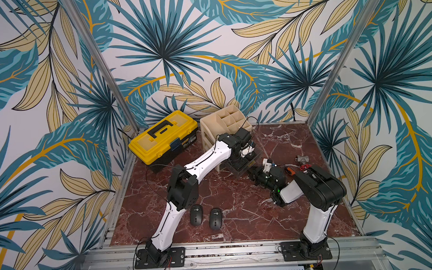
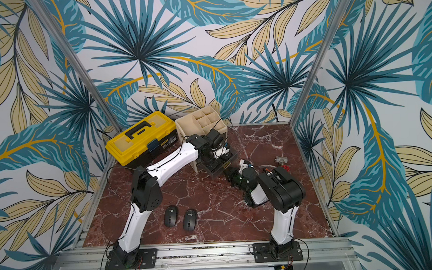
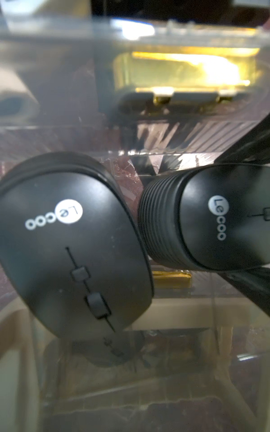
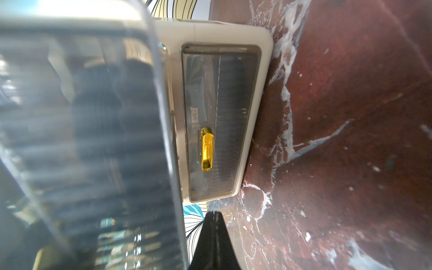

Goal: Take the mice out of the drawer
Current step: Pick up the mouse from the drawer.

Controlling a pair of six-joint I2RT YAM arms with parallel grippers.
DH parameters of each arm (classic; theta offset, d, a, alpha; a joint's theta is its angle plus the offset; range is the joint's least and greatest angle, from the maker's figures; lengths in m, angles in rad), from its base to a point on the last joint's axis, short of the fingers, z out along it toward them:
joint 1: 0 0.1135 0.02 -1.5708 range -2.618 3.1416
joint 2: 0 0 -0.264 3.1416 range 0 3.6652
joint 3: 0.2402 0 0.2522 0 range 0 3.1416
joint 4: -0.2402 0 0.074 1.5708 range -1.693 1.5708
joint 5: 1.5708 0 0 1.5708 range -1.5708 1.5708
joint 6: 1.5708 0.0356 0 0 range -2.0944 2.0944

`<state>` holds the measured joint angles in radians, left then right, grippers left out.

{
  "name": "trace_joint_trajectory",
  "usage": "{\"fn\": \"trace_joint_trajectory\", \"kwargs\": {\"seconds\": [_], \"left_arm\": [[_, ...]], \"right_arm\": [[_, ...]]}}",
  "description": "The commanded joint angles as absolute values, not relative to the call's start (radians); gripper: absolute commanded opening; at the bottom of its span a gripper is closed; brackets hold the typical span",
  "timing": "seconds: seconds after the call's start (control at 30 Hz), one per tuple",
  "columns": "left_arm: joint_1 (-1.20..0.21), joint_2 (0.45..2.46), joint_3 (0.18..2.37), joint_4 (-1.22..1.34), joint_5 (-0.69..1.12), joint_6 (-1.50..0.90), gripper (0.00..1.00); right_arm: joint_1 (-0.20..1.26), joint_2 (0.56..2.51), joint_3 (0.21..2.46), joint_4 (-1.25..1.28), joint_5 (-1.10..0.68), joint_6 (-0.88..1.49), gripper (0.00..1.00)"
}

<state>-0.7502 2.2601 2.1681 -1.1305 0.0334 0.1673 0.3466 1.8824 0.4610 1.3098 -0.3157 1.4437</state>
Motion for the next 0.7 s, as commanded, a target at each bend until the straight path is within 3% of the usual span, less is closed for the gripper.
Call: {"fn": "trace_joint_trajectory", "kwargs": {"seconds": [0.0,0.67], "left_arm": [[-0.765,2.254,2.164,-1.122,0.040,0.173,0.48],[-0.783,2.130,2.194,-1.107,-0.026,0.170,0.41]], "right_arm": [[0.350,1.833,0.485,1.430,-0.335,1.445,0.00],[0.350,1.836,0.475,1.400,-0.319,1.433,0.00]]}}
